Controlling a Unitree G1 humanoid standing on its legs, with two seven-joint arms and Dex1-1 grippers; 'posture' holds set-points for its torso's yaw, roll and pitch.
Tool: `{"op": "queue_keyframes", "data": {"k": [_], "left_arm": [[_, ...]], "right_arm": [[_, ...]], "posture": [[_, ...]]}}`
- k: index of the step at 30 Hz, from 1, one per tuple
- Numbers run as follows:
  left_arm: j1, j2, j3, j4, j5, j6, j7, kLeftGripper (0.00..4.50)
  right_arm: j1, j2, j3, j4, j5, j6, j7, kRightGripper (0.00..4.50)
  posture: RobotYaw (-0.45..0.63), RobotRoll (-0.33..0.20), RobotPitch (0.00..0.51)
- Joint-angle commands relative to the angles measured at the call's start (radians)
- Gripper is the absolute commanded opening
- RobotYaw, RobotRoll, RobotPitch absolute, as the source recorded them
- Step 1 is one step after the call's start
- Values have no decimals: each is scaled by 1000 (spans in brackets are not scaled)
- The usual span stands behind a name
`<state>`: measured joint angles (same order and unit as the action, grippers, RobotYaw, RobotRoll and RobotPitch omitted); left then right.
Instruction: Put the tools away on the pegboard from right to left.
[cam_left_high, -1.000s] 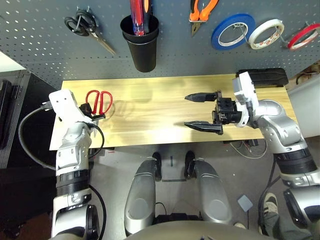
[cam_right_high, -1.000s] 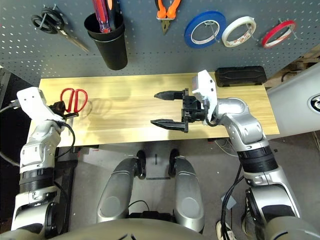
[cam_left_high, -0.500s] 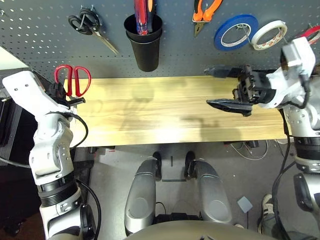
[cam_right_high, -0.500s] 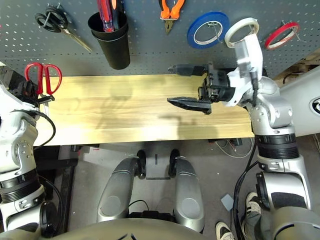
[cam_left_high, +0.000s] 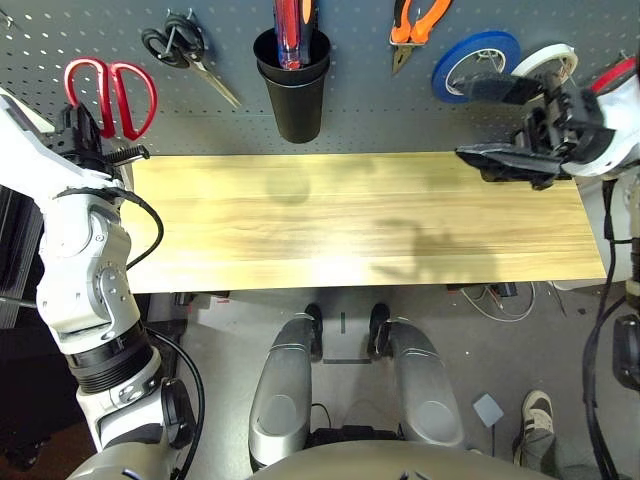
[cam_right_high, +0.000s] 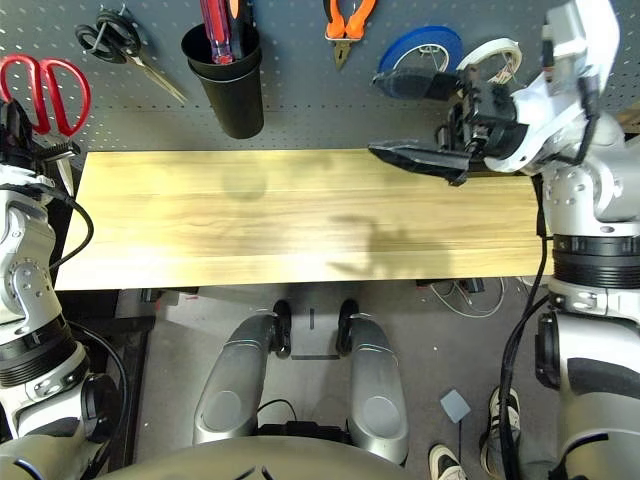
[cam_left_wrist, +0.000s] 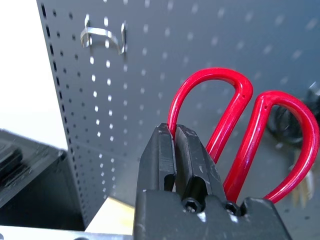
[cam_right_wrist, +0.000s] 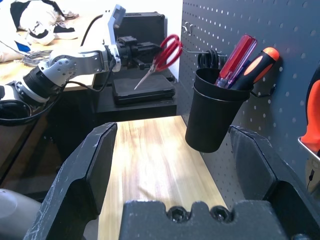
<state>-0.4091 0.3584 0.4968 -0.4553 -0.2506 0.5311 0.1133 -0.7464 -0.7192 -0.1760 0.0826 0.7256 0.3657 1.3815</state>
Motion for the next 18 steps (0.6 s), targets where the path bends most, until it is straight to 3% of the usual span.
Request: {"op": "queue_keyframes", "data": {"k": [1,18], "left_arm": [[31,-23,8,-59,-28,-29,-13,45],[-20,-69,-93,-77,-1,-89,3,45]], "right_arm": [[1,-24,-23,19,1,-4,21,4500],[-23,-29,-13,124,-52,-74,70,4500]], "posture": [[-6,0,263],[-11,0,250]]}}
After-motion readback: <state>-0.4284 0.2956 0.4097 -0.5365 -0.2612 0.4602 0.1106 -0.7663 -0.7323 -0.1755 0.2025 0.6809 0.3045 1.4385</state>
